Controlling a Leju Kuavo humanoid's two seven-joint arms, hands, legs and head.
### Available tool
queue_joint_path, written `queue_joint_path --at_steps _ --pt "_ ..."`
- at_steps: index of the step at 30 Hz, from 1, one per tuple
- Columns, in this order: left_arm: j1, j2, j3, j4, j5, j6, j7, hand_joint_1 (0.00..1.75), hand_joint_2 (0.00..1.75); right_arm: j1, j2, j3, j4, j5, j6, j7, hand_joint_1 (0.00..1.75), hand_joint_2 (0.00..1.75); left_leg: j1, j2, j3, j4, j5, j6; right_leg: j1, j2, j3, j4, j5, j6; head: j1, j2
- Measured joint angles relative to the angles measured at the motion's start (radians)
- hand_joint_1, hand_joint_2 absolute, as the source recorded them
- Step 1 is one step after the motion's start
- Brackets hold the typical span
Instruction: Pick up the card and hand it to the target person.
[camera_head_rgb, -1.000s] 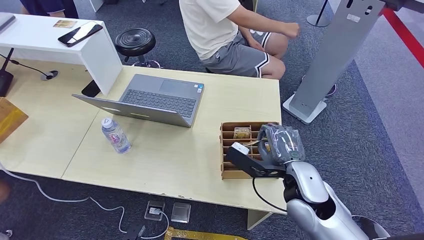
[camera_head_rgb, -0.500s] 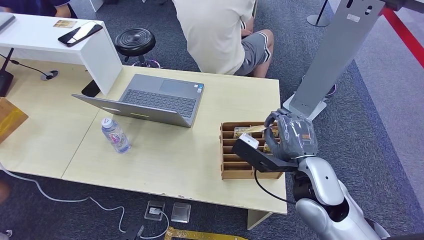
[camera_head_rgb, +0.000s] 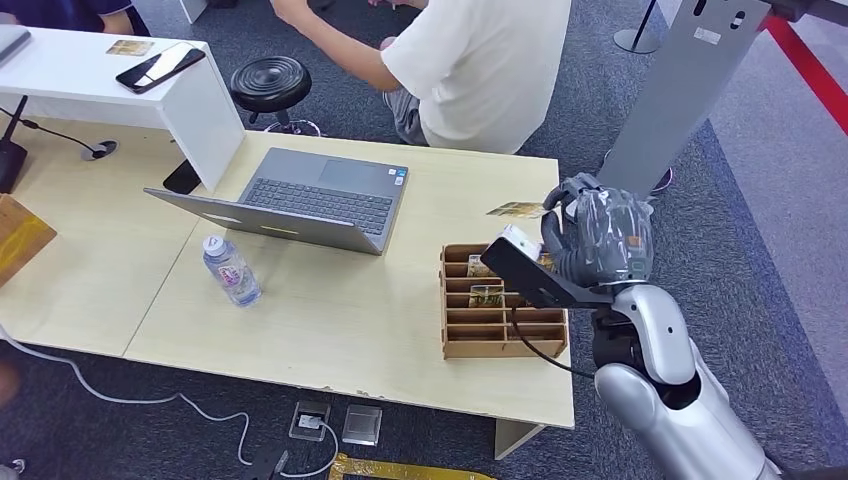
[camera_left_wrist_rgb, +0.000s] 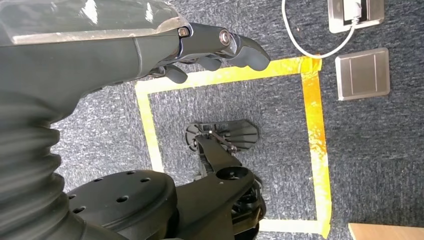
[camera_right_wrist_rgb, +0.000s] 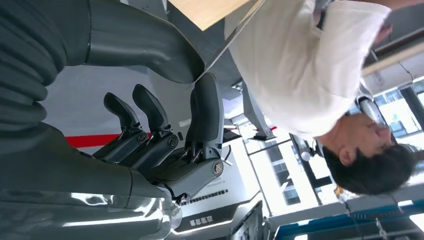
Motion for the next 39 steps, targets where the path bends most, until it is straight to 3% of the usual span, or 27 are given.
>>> queue_joint_path --at_steps 19,31,33,34,35,36,37,38,39 --pt "-0.016 -0.016 -0.002 0.0 -0.014 0.0 0.032 0.0 1.75 -0.127 0.12 -0.075 0.352 -0.143 -0.288 -0.106 1.54 1.75 0.0 0.0 0.0 0.0 0.0 0.0 0.0 0.0 0.0 0.0 0.0 0.0 0.0 0.0" --pt "-0.022 -0.018 -0.006 0.0 -0.036 0.0 0.029 0.0 1.75 -0.125 0.149 -0.122 0.415 -0.125 -0.3 -0.106 1.54 1.75 0.0 0.0 0.0 0.0 0.0 0.0 0.0 0.0 0.0 0.0 0.0 0.0 0.0 0.0" --pt "-0.022 -0.018 -0.006 0.0 -0.044 0.0 0.026 0.0 1.75 -0.122 0.153 -0.127 0.419 -0.112 -0.293 -0.103 1.13 1.75 0.0 0.0 0.0 0.0 0.0 0.0 0.0 0.0 0.0 0.0 0.0 0.0 0.0 0.0" --pt "-0.022 -0.018 -0.006 0.0 -0.048 0.0 0.026 0.0 1.75 -0.121 0.155 -0.13 0.421 -0.107 -0.289 -0.102 0.75 1.75 0.0 0.0 0.0 0.0 0.0 0.0 0.0 0.0 0.0 0.0 0.0 0.0 0.0 0.0" --pt "-0.021 -0.018 -0.007 0.0 -0.05 0.0 0.026 0.0 1.31 -0.119 0.157 -0.131 0.423 -0.105 -0.285 -0.1 0.37 1.75 0.0 0.0 0.0 0.0 0.0 0.0 0.0 0.0 0.0 0.0 0.0 0.0 0.0 0.0" --pt "-0.021 -0.017 -0.007 0.001 -0.051 0.0 0.027 0.0 0.87 -0.118 0.158 -0.133 0.425 -0.103 -0.282 -0.1 0.15 1.75 0.0 0.0 0.0 0.0 0.0 0.0 0.0 0.0 0.0 0.0 0.0 0.0 0.0 0.0" --pt "-0.02 -0.017 -0.007 0.001 -0.052 0.0 0.027 0.0 0.44 -0.117 0.159 -0.134 0.426 -0.102 -0.279 -0.099 0.0 1.75 0.0 0.0 0.0 0.0 0.0 0.0 0.0 0.0 0.0 0.0 0.0 0.0 0.0 0.0" --pt "-0.019 -0.016 -0.007 0.001 -0.053 0.0 0.026 0.0 0.0 -0.117 0.159 -0.135 0.427 -0.1 -0.277 -0.098 0.0 1.75 0.0 0.0 0.0 0.0 0.0 0.0 0.0 0.0 -0.001 0.0 0.0 0.0 0.0 0.0" --pt "-0.019 -0.016 -0.007 0.001 -0.053 0.0 0.026 0.0 0.0 -0.116 0.16 -0.135 0.427 -0.098 -0.275 -0.097 0.0 1.75 0.0 0.0 0.0 0.0 0.0 0.0 0.0 0.0 -0.001 0.0 0.0 0.0 0.0 0.0"
